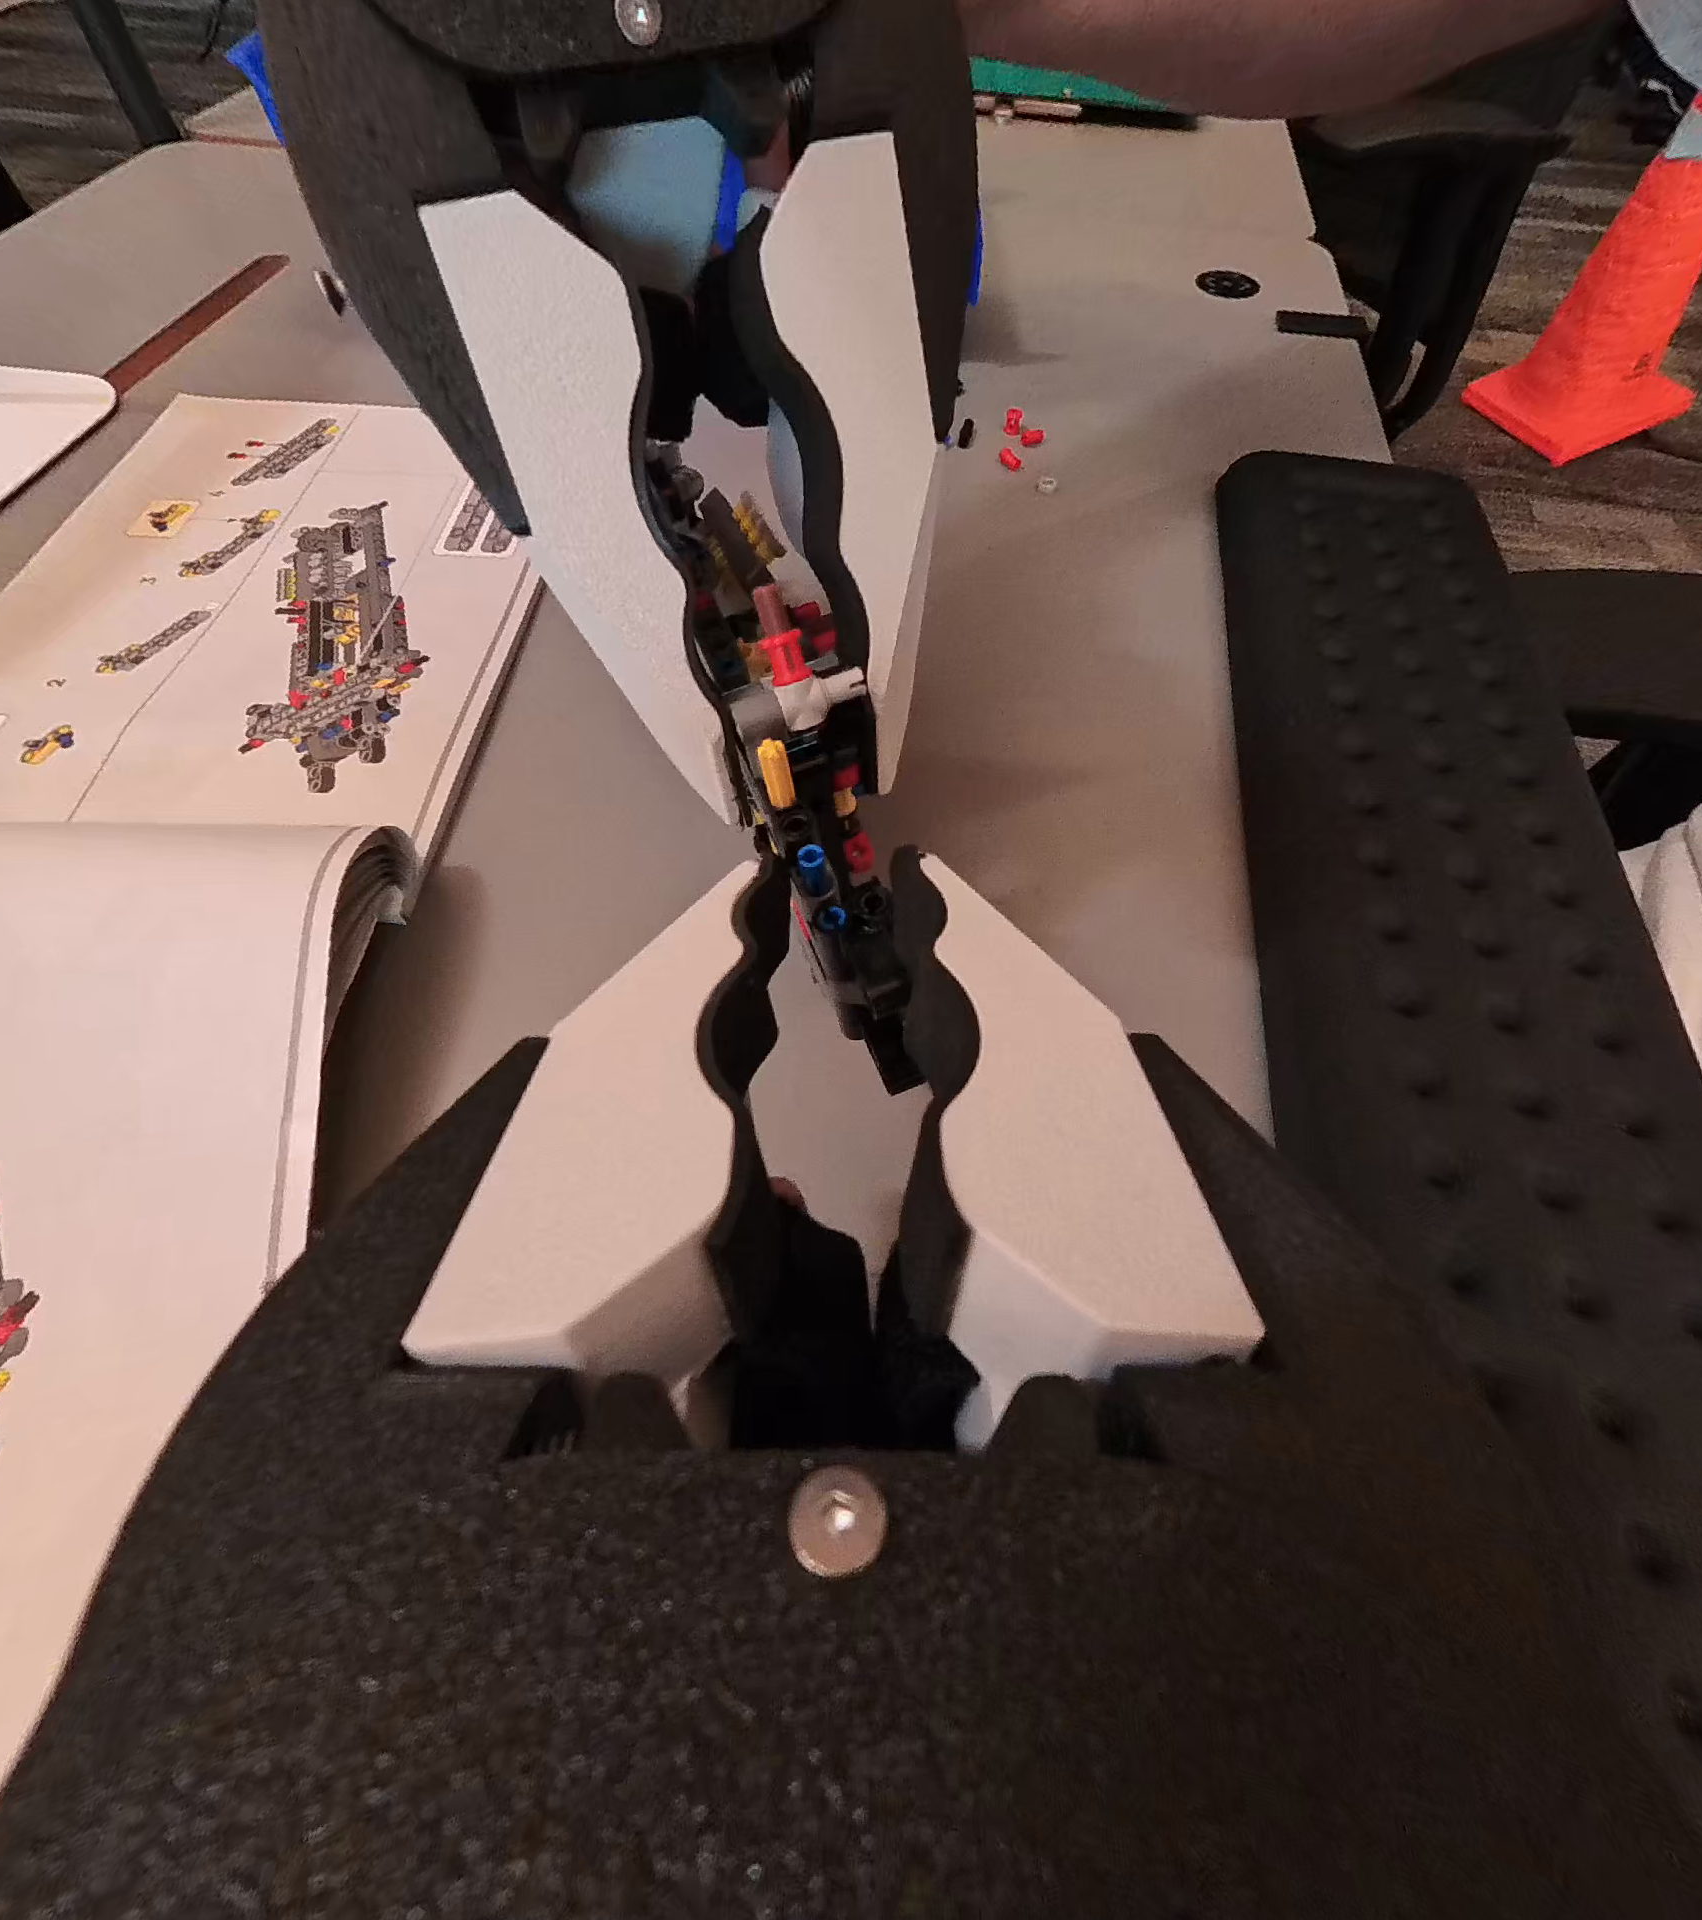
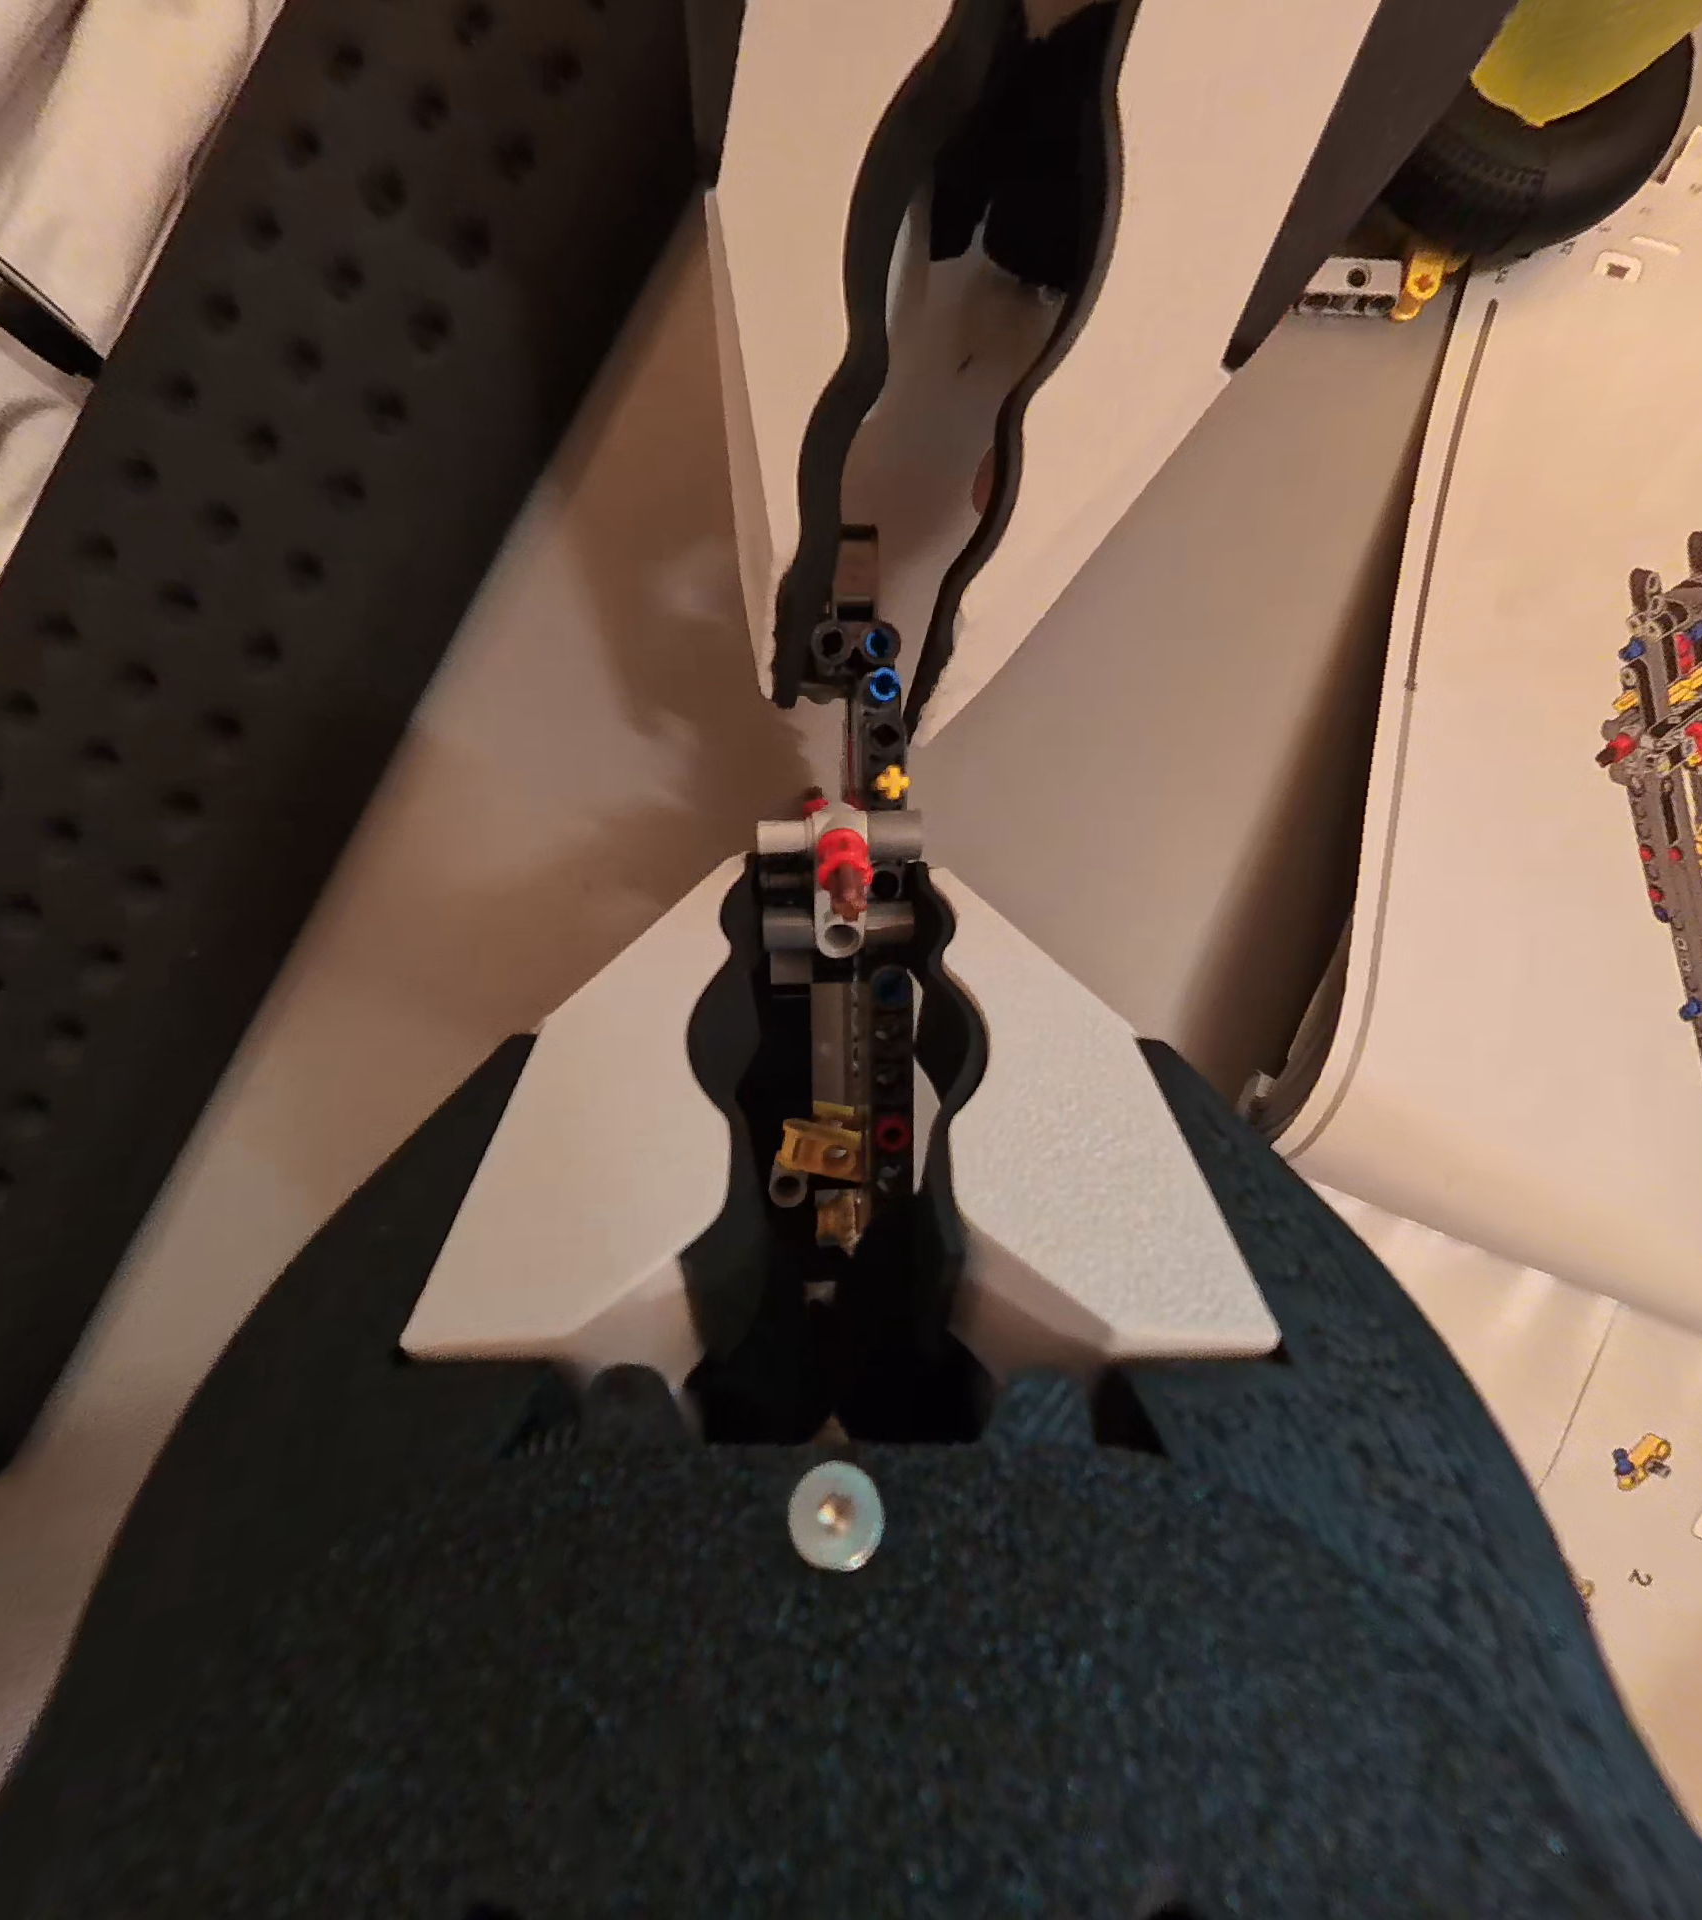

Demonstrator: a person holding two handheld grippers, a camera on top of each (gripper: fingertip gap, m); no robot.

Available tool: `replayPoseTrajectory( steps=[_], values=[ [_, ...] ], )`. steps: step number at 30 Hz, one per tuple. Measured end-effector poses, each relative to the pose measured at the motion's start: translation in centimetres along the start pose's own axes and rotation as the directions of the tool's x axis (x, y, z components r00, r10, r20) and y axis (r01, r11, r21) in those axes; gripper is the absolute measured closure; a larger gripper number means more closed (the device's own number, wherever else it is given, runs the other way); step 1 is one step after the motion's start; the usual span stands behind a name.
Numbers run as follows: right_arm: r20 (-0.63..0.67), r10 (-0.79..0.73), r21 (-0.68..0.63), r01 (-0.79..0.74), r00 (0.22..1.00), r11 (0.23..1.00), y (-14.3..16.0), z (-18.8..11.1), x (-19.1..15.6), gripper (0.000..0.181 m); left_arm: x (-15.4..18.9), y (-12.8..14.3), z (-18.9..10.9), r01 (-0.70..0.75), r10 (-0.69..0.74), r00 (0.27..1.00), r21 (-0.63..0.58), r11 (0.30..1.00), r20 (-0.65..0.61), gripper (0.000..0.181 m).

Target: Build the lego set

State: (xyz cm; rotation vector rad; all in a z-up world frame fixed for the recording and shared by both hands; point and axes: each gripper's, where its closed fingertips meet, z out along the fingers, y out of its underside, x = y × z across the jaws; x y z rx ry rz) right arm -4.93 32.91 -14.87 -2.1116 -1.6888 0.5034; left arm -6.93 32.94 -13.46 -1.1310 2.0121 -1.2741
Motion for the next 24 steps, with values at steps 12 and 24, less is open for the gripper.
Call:
replayPoseTrajectory(
  steps=[12,24],
  values=[
    [0.073,0.072,0.044,-0.076,0.995,0.996,-0.1,0.0,0.1,0.156,-0.4,0.3,-0.3,-0.006,0.006,1.0,-0.004,1.0,-0.001,0.163],
    [0.118,0.2,0.05,-0.207,0.973,0.977,0.0,0.0,0.8,0.154,0.1,3.0,-0.5,-0.028,0.024,0.999,-0.148,0.989,-0.032,0.162]
  ],
)
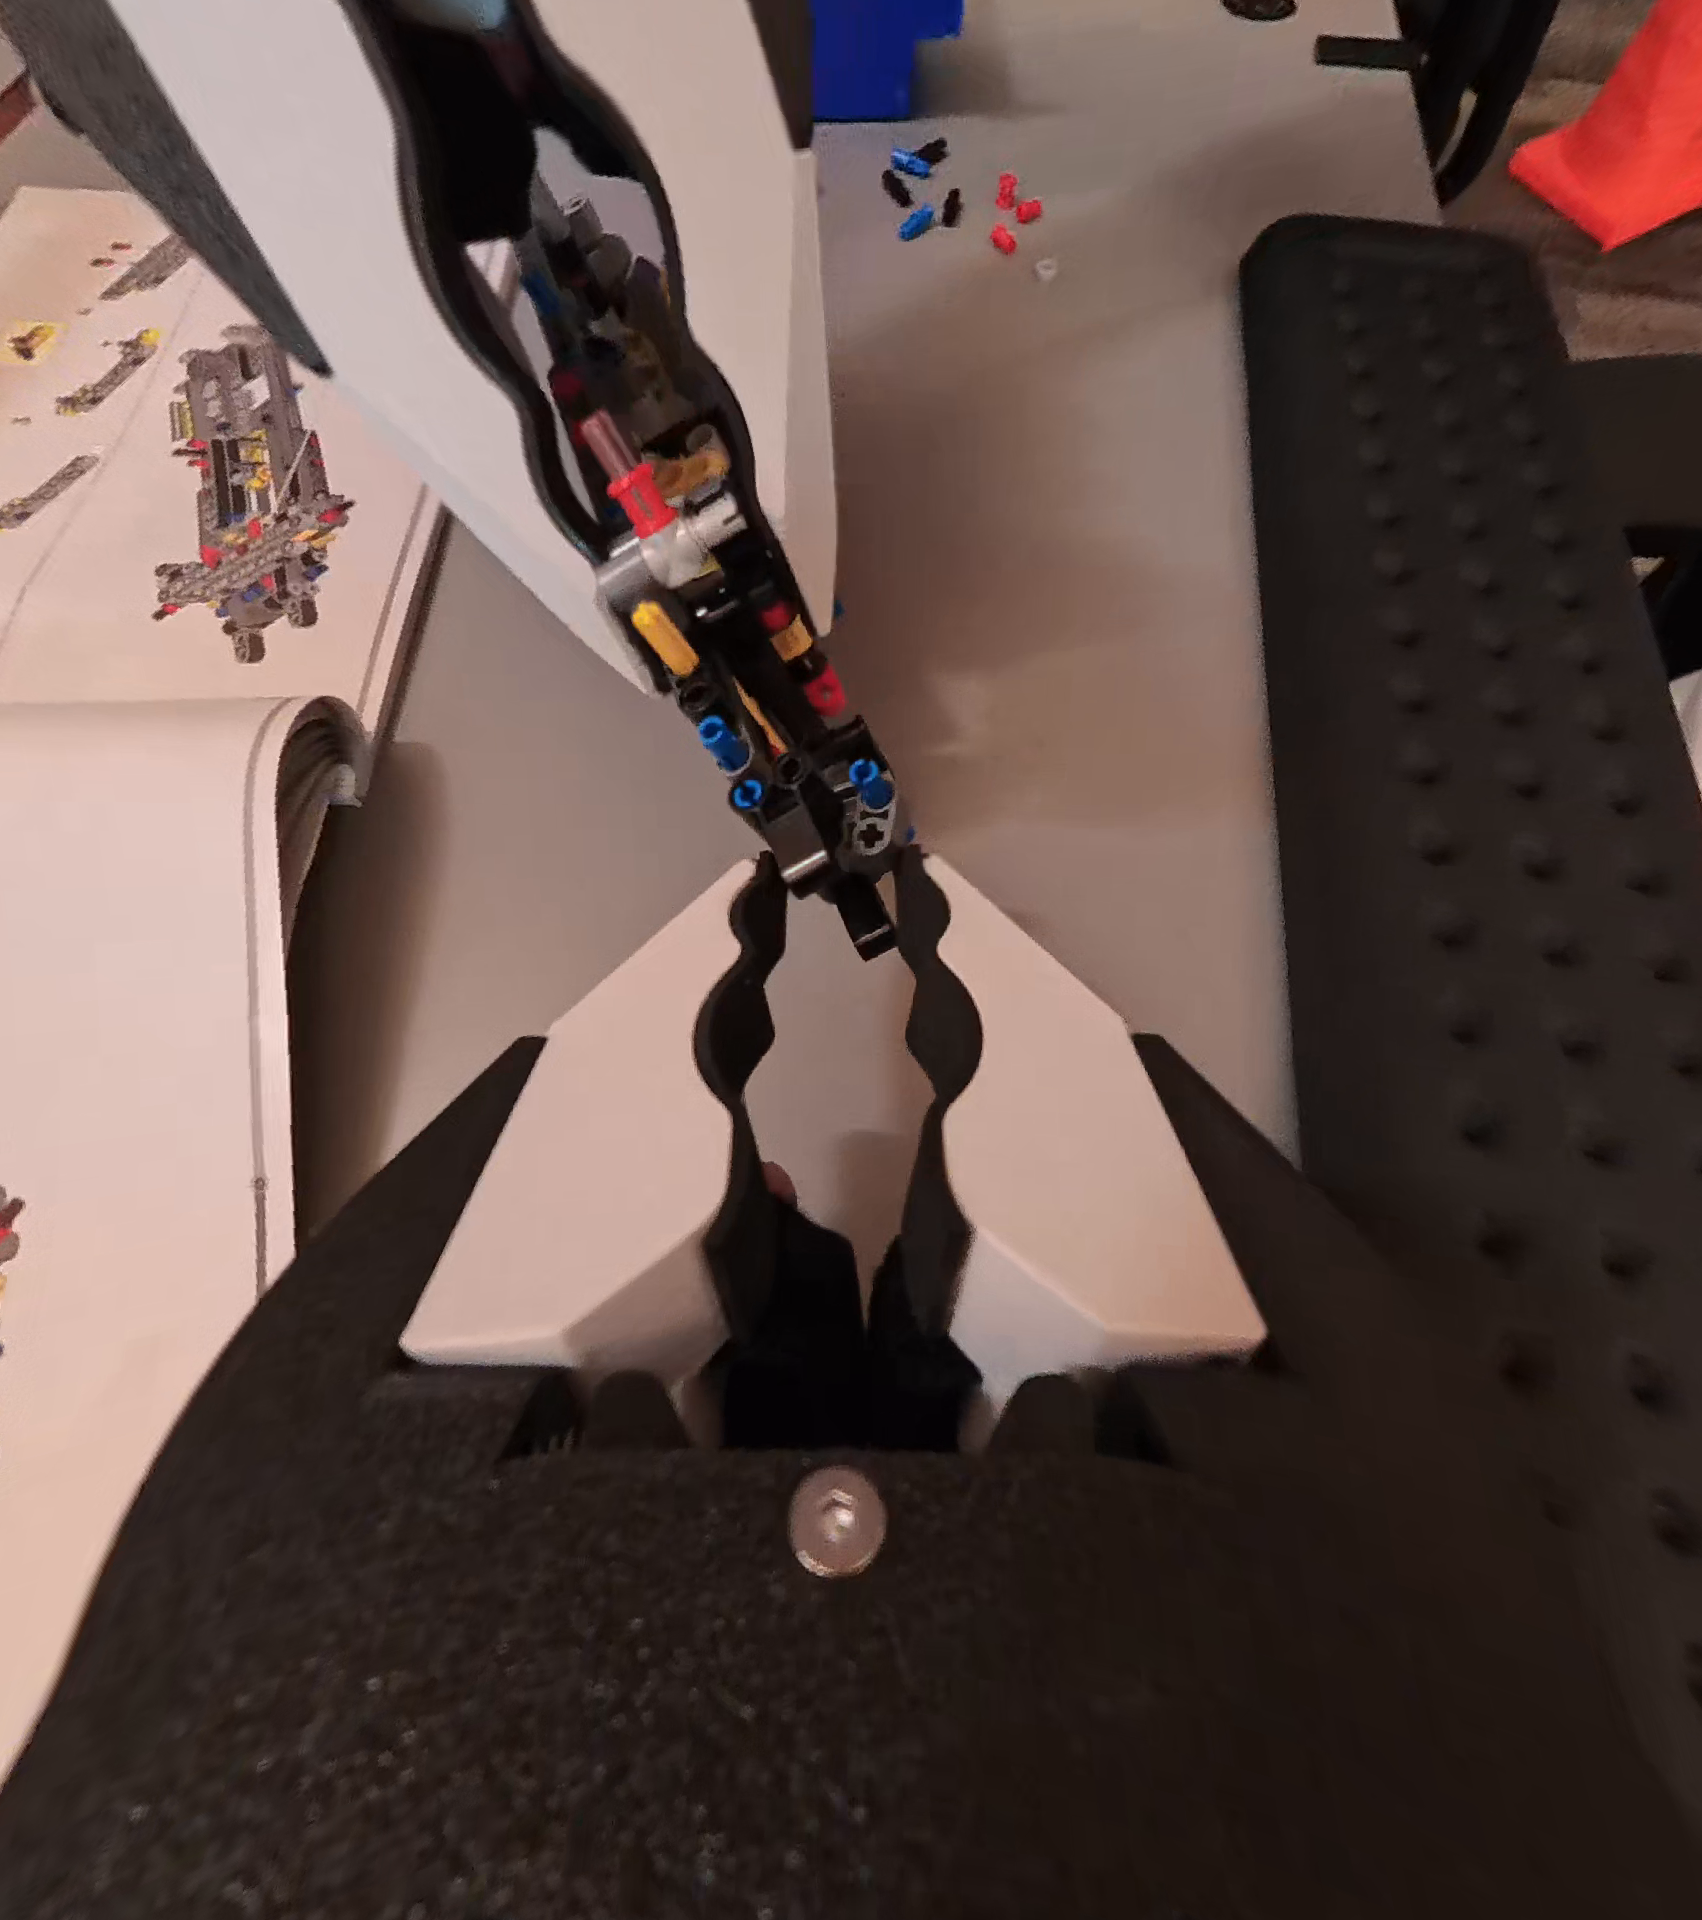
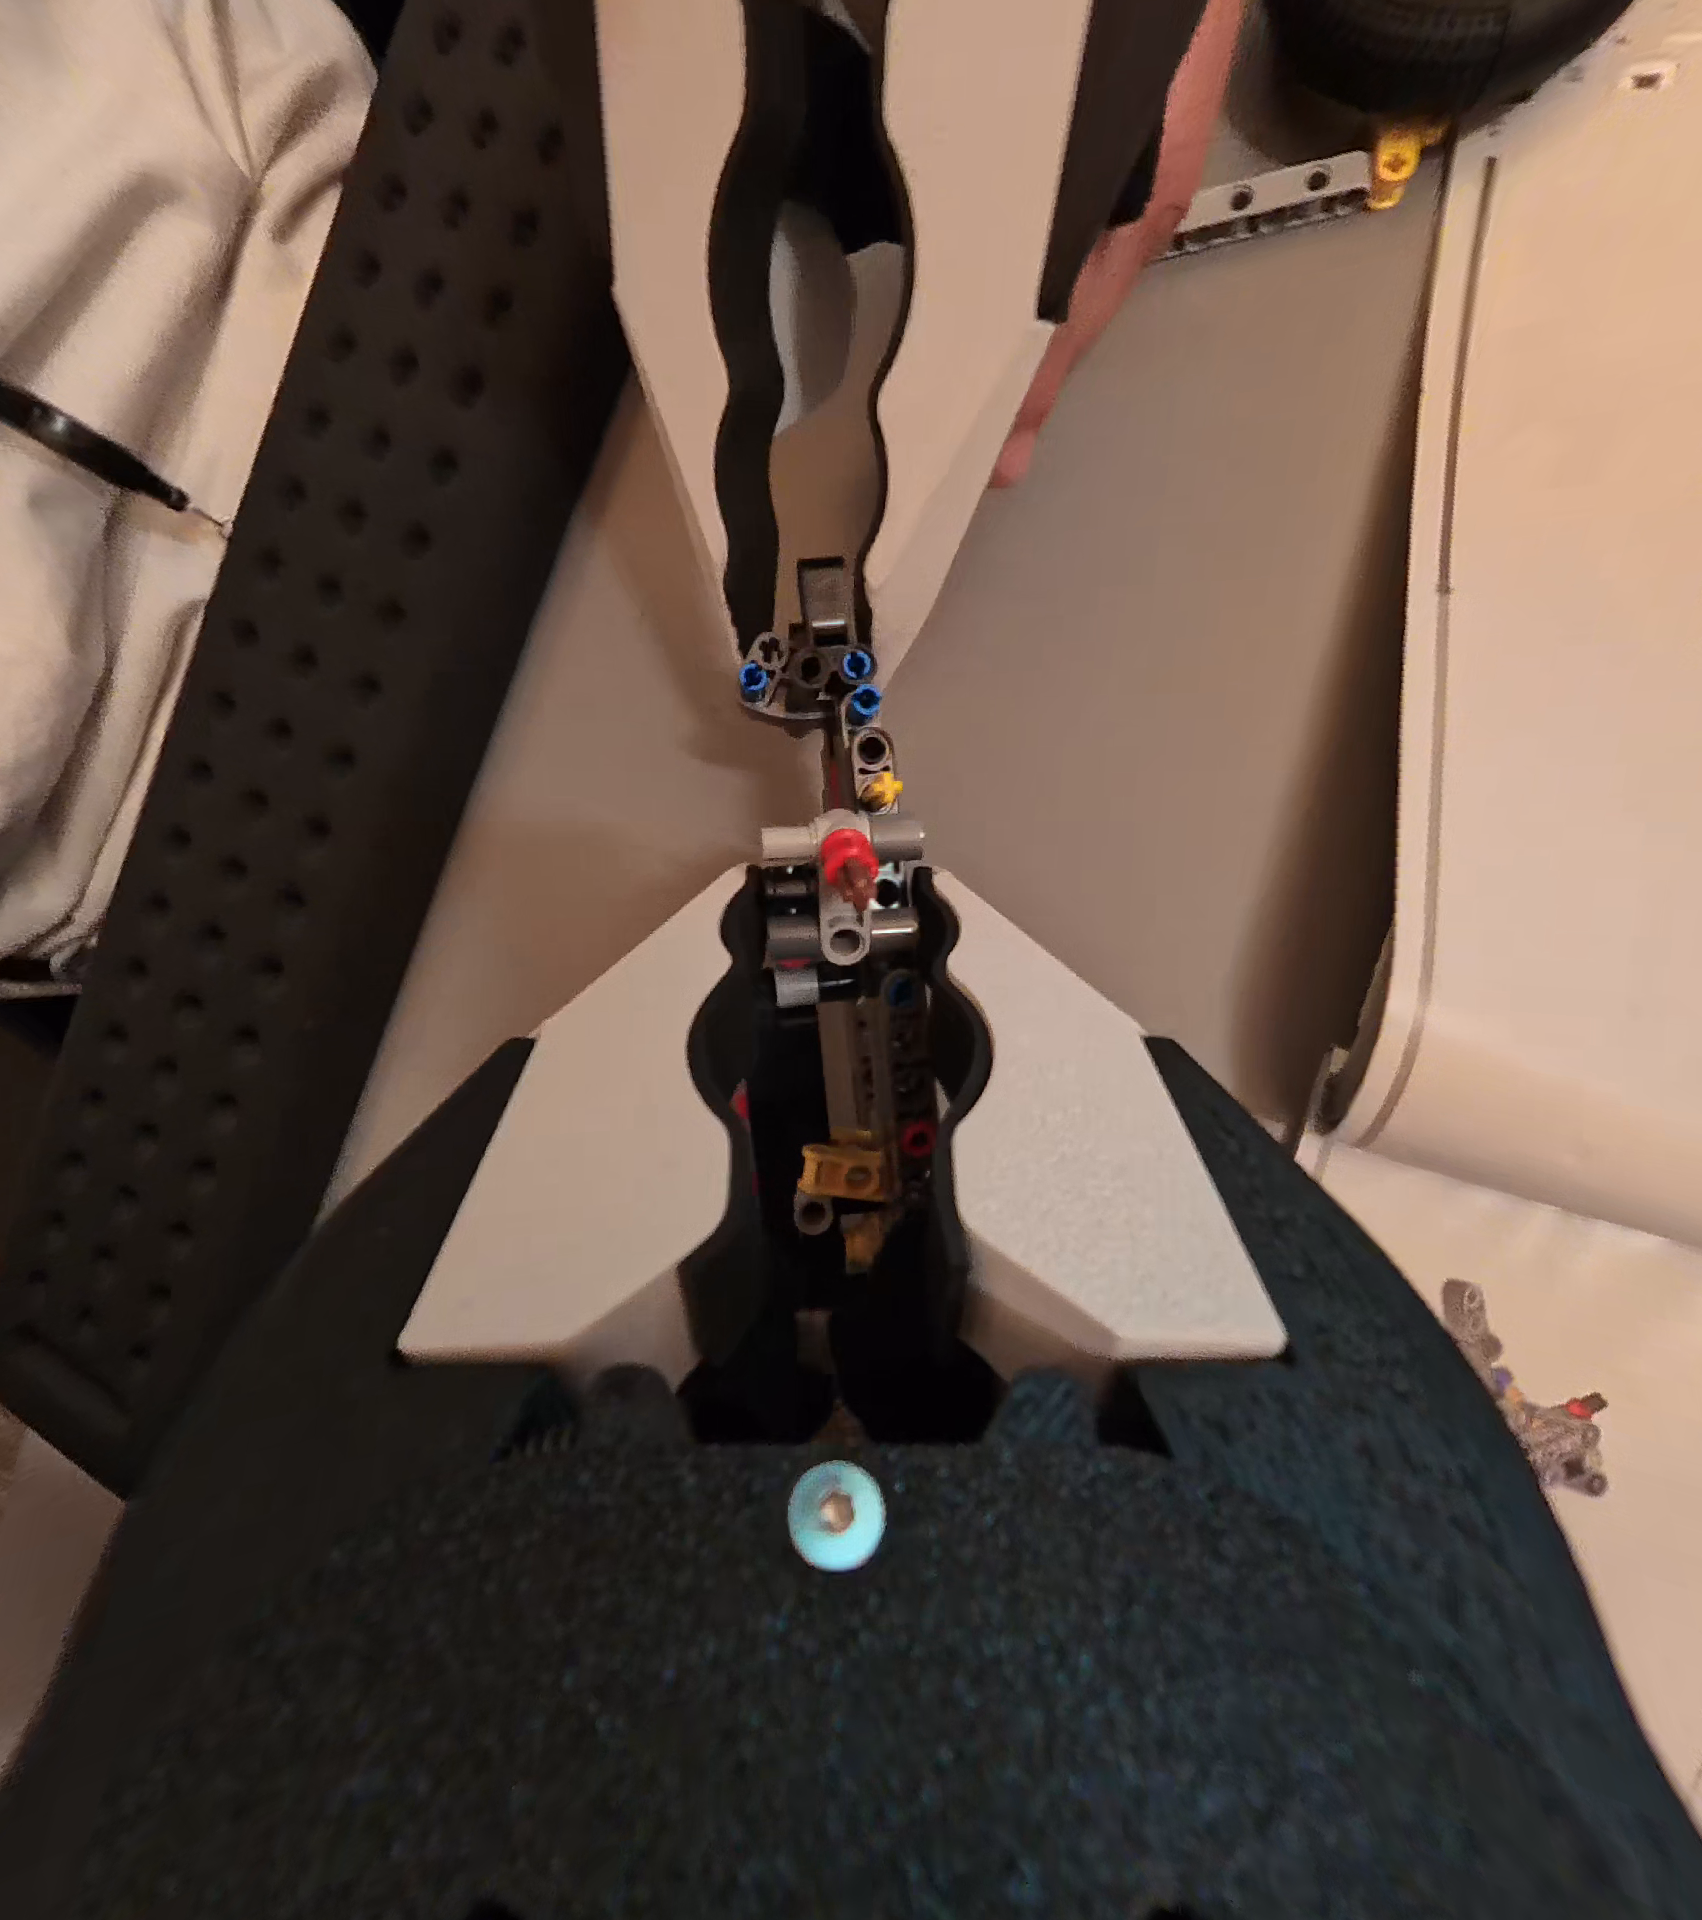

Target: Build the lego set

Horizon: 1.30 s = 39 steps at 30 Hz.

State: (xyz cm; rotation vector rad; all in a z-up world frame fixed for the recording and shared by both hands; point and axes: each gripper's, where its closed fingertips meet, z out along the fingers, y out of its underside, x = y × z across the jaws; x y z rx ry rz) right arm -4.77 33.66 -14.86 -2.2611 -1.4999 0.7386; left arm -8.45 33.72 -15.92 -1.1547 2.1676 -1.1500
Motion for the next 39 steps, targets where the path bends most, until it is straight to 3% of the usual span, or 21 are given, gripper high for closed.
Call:
replayPoseTrajectory(
  steps=[2,5,7,9,13,14,16,21,27,32,33,39],
  values=[
    [-0.026,0.044,0.061,-0.042,0.999,0.997,-0.5,-1.0,0.0,0.151,-0.1,0.0,0.0,0.069,-0.069,0.998,-0.005,0.998,-0.013,0.163],
    [-0.178,0.181,0.281,-0.127,0.967,0.951,-1.5,-4.6,0.1,0.145,-0.1,0.0,0.2,0.201,-0.201,0.978,0.0,0.98,-0.047,0.165],
    [-0.326,0.341,0.394,-0.201,0.882,0.897,0.0,-6.6,0.0,0.141,-0.1,0.0,0.3,0.255,-0.254,0.965,0.009,0.967,-0.071,0.165],
    [-0.42,0.418,0.468,-0.203,0.805,0.86,1.8,-6.3,-1.5,0.139,0.0,0.0,0.4,0.292,-0.29,0.953,0.008,0.956,-0.091,0.166],
    [-0.681,0.365,0.335,-0.173,0.635,0.926,5.3,-3.7,-2.3,0.145,0.3,0.2,0.9,0.39,-0.39,0.904,-0.038,0.92,-0.174,0.167],
    [-0.716,0.297,0.258,-0.156,0.632,0.953,5.6,-3.2,-2.5,0.154,0.3,0.3,1.0,0.407,-0.409,0.892,-0.052,0.912,-0.192,0.168],
    [-0.755,0.163,0.134,-0.094,0.636,0.987,5.2,-2.9,-2.4,0.156,0.1,0.4,1.3,0.438,-0.441,0.872,-0.065,0.897,-0.213,0.168],
    [-0.707,-0.123,-0.171,0.0,0.697,0.985,5.4,-1.6,-0.3,0.148,0.2,1.9,2.1,0.437,-0.457,0.866,-0.139,0.889,-0.202,0.177],
    [-0.548,-0.254,-0.311,0.087,0.797,0.946,5.6,-1.1,1.6,0.157,0.4,2.1,2.8,0.405,-0.427,0.888,-0.146,0.903,-0.173,0.179],
    [-0.344,-0.168,-0.315,0.055,0.924,0.948,6.2,-0.4,1.7,0.158,0.3,2.5,3.0,0.368,-0.391,0.909,-0.166,0.915,-0.143,0.179],
    [-0.307,-0.159,-0.325,0.053,0.938,0.944,6.4,-0.2,1.6,0.167,0.3,2.5,3.0,0.362,-0.386,0.912,-0.173,0.916,-0.137,0.179],
    [-0.226,-0.095,-0.304,0.023,0.969,0.953,6.5,-0.3,0.0,0.175,-0.6,2.9,1.7,0.303,-0.314,0.948,-0.153,0.941,-0.054,0.167]
  ],
)
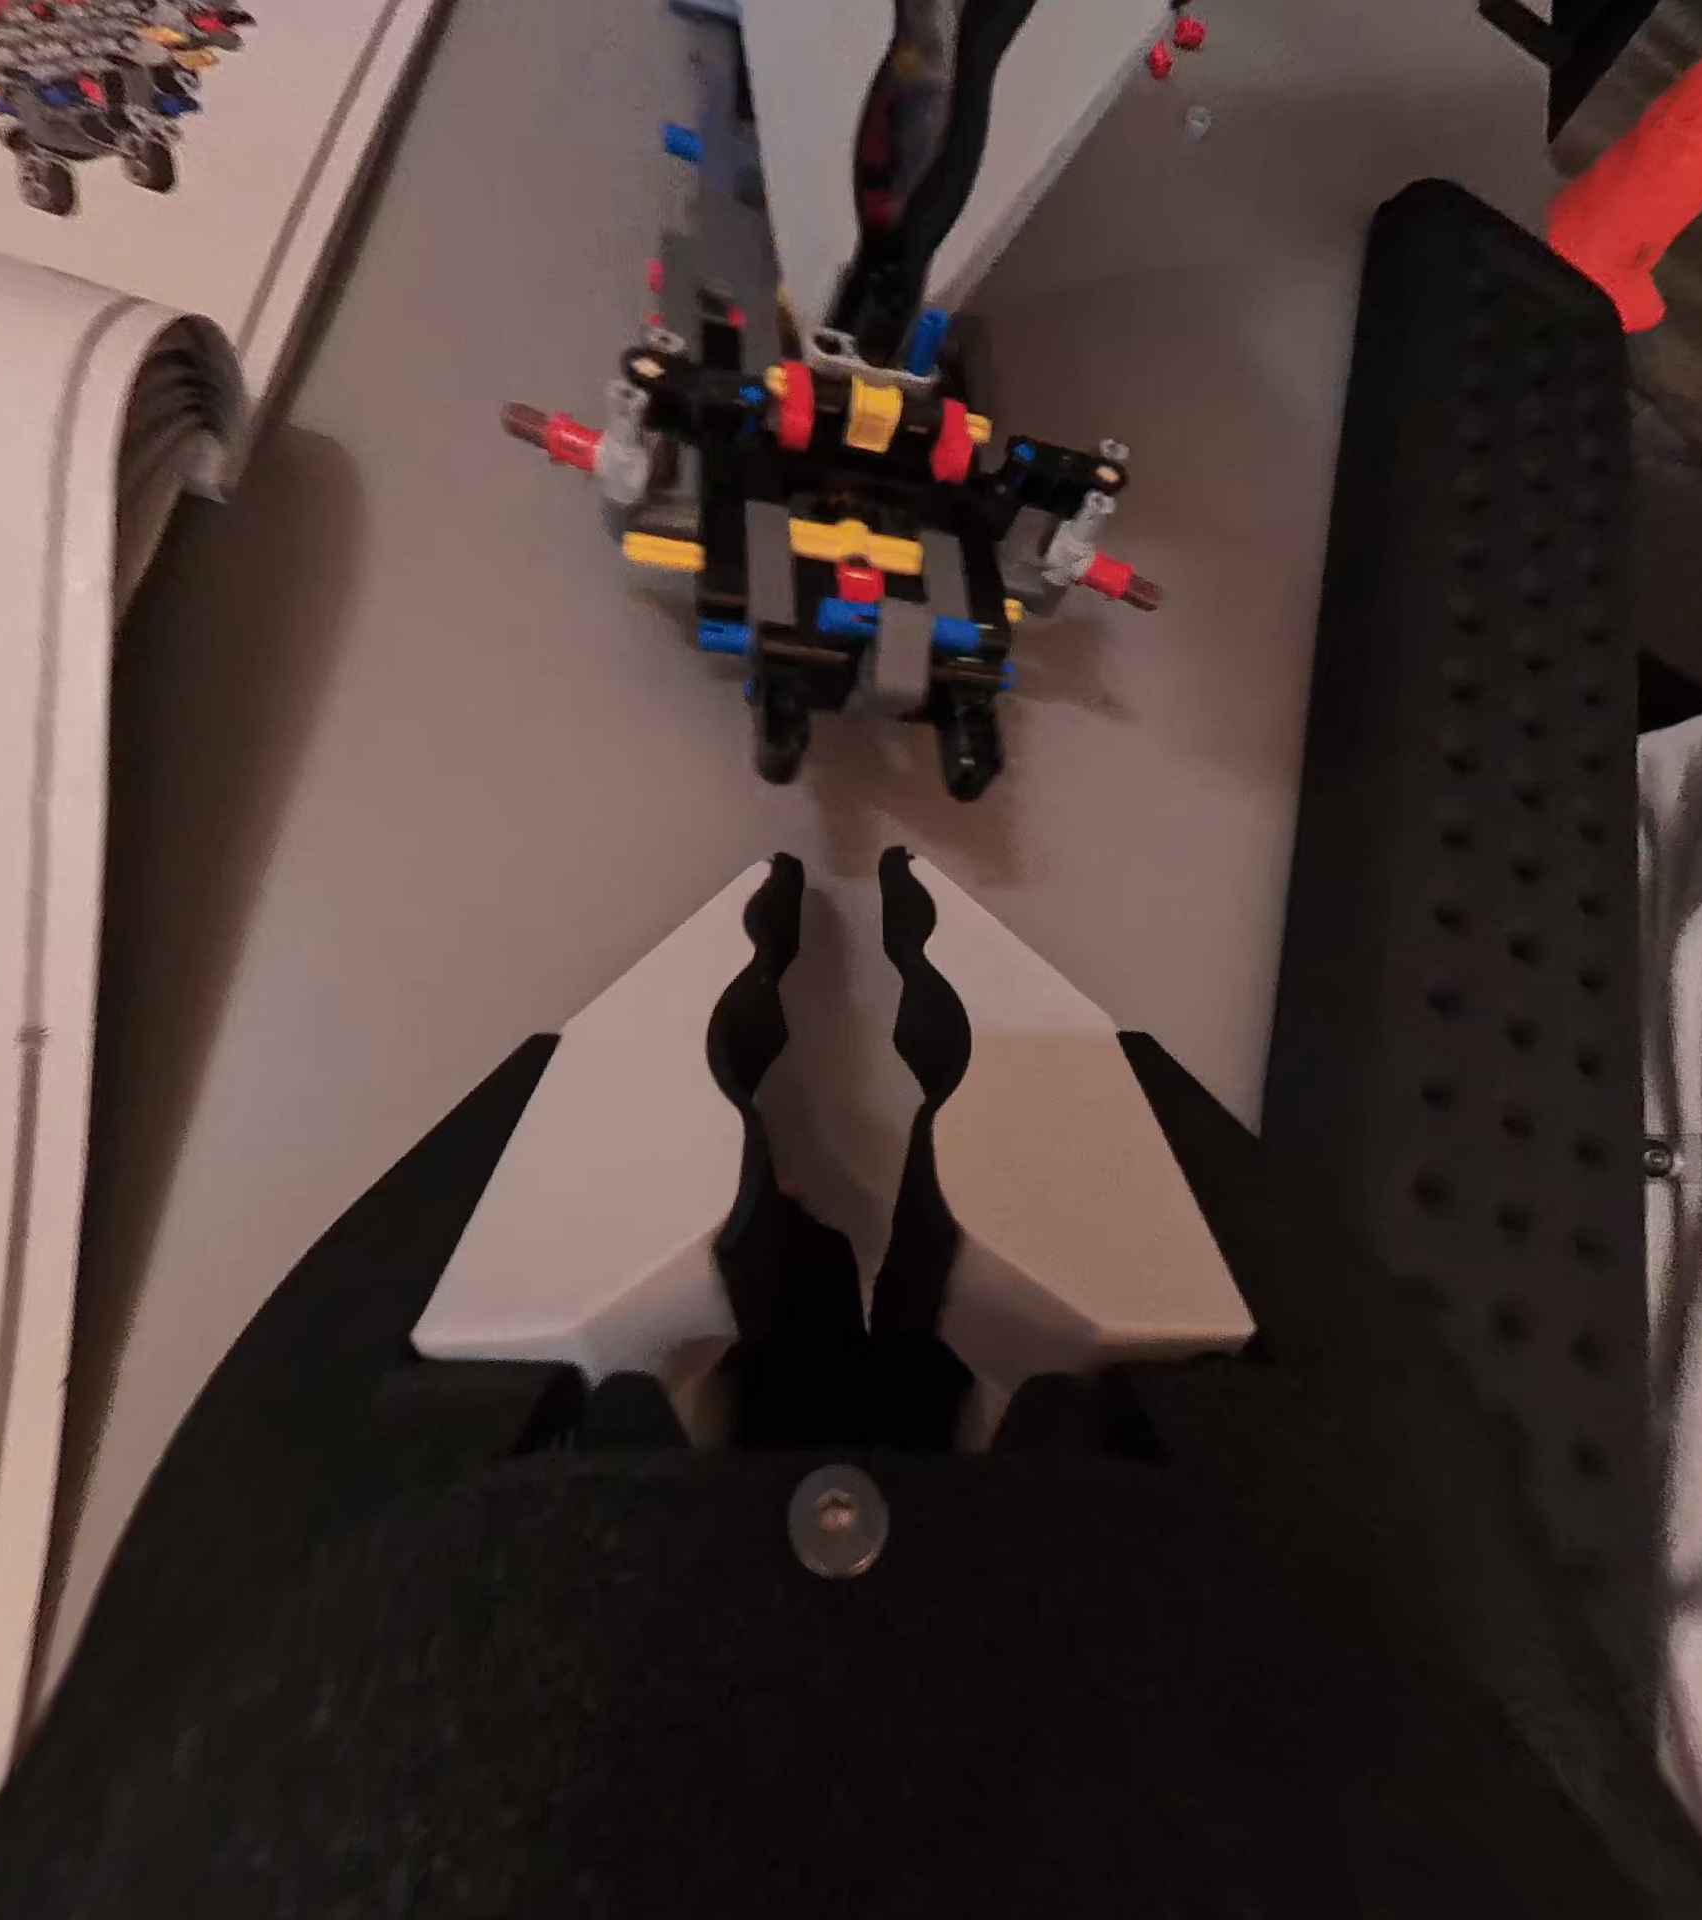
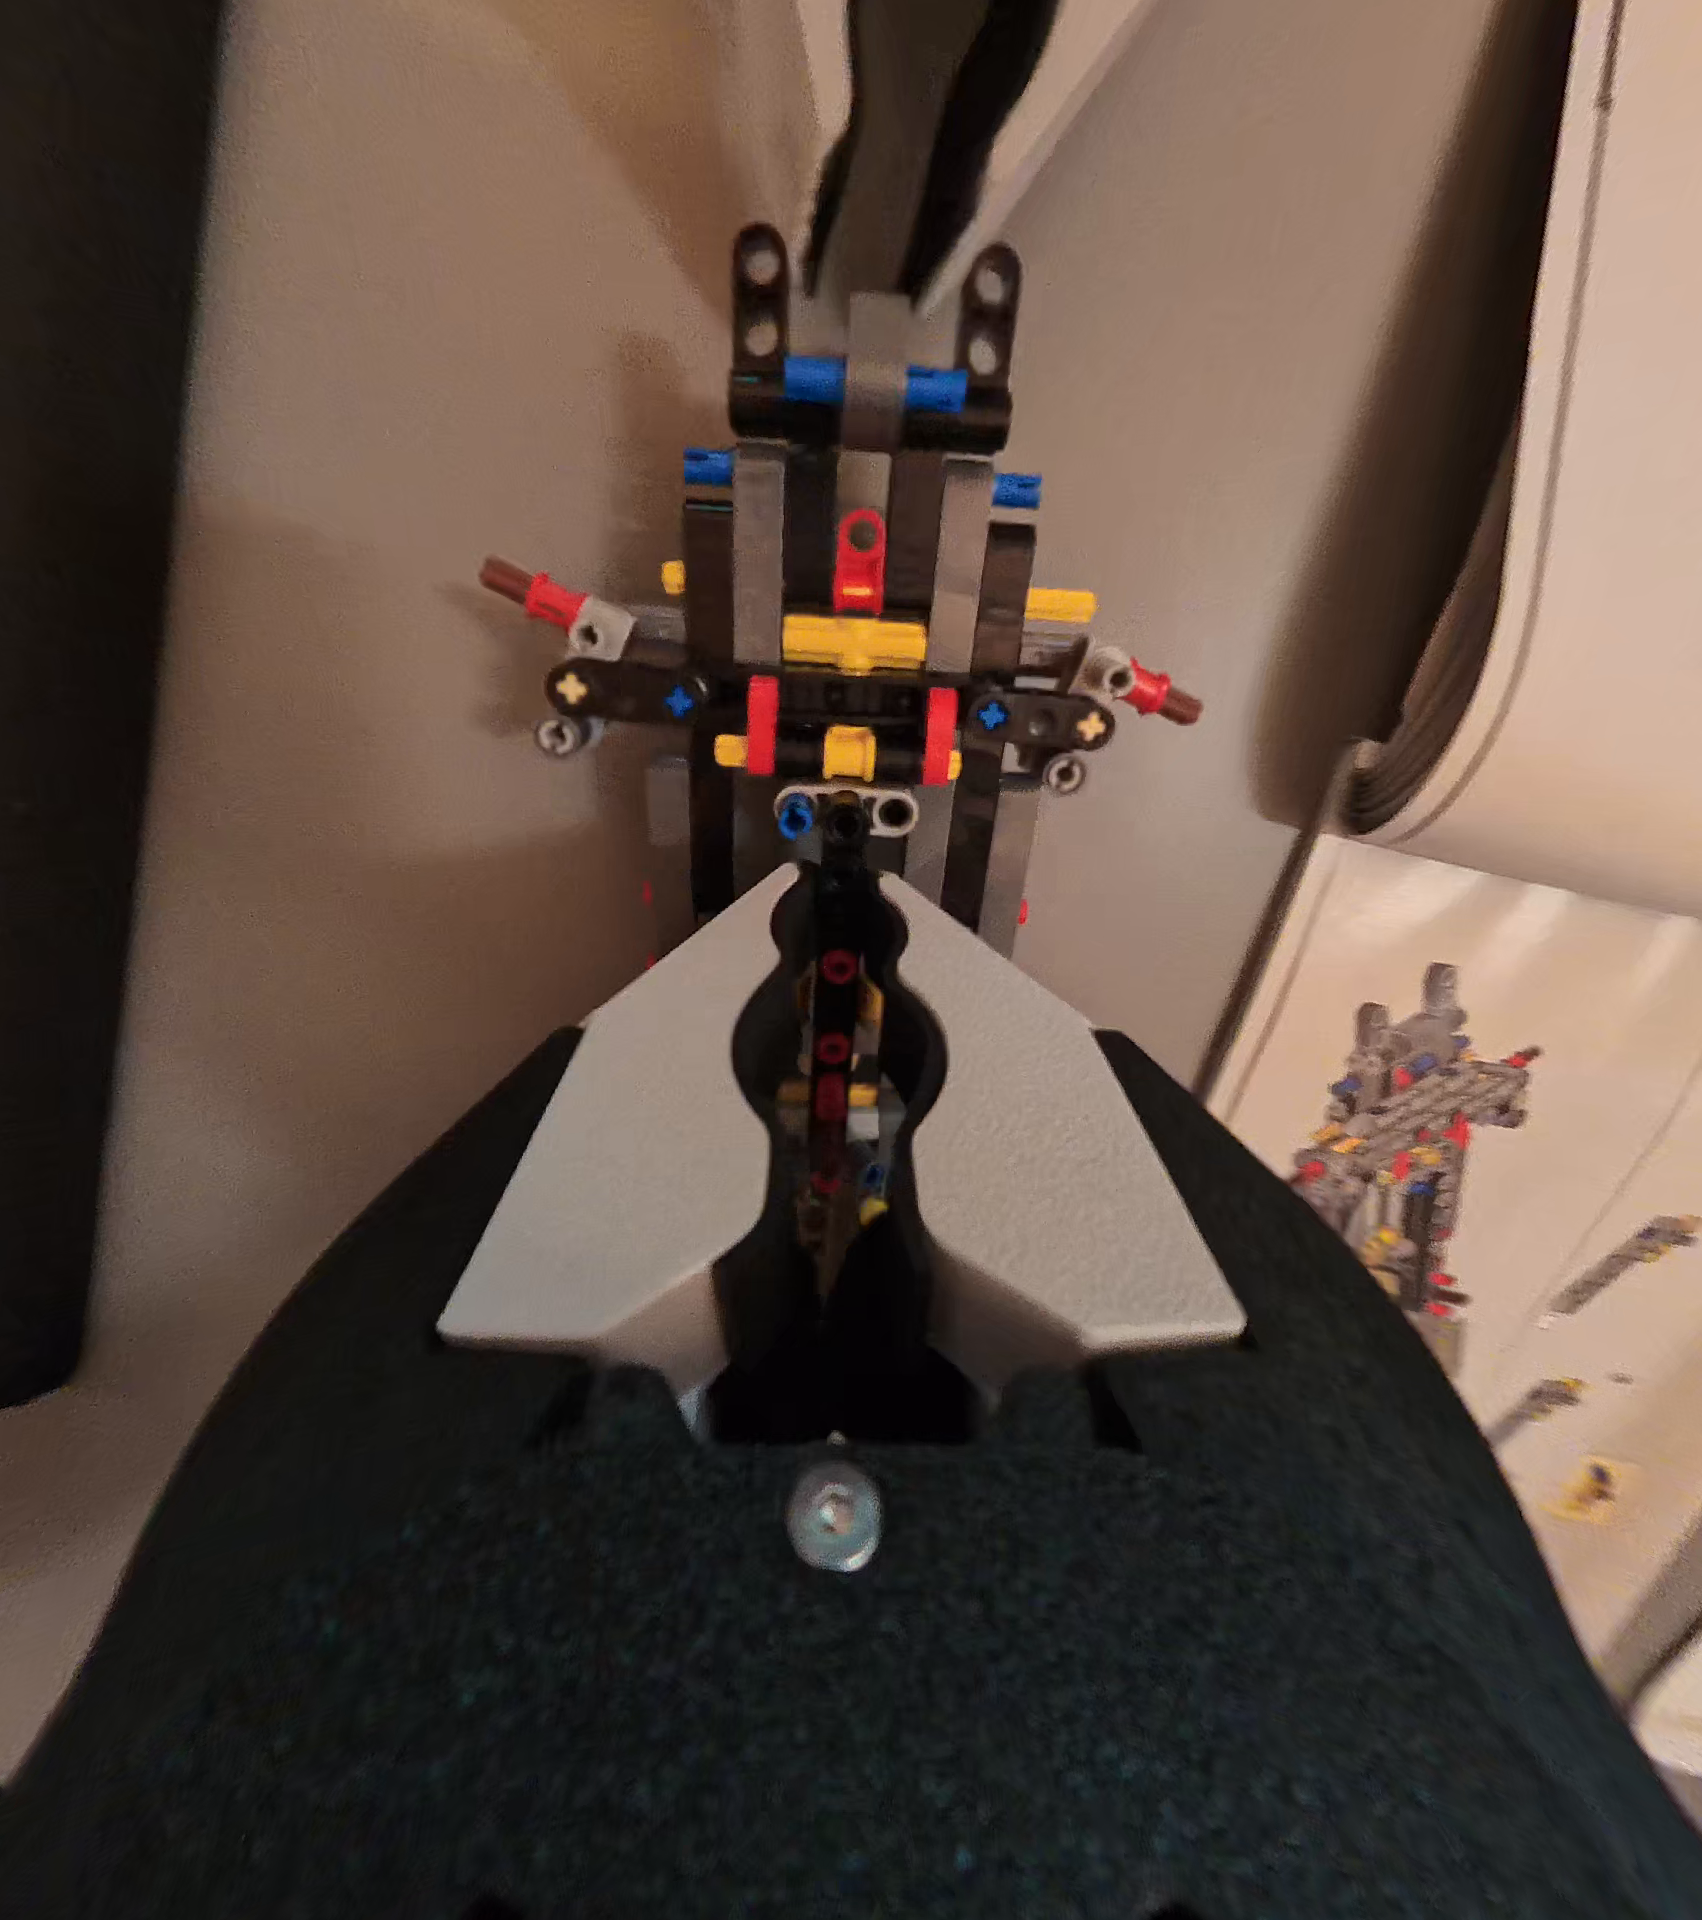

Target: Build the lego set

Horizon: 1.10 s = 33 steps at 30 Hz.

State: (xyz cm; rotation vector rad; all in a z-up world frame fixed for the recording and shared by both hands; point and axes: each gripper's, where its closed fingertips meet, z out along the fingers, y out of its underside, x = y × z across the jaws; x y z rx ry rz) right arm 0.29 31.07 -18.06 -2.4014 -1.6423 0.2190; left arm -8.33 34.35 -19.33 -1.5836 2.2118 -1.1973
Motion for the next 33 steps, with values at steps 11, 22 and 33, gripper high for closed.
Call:
replayPoseTrajectory(
  steps=[11,22,33],
  values=[
    [0.006,-0.093,-0.012,0.093,0.996,0.996,0.2,1.7,-2.2,0.175,-1.5,-2.7,-1.7,-0.136,0.104,0.982,0.205,0.969,0.159,0.166],
    [-0.001,0.631,0.444,-0.565,0.776,0.695,-1.2,-2.8,-3.6,0.139,-2.4,-1.9,-0.6,-0.218,0.182,0.95,0.123,0.968,0.254,0.167],
    [-0.028,0.905,0.549,-0.75,0.424,0.368,-3.5,2.8,-8.2,0.153,-2.5,-4.6,2.2,-0.354,0.349,0.925,0.01,0.935,0.152,0.149]
  ],
)
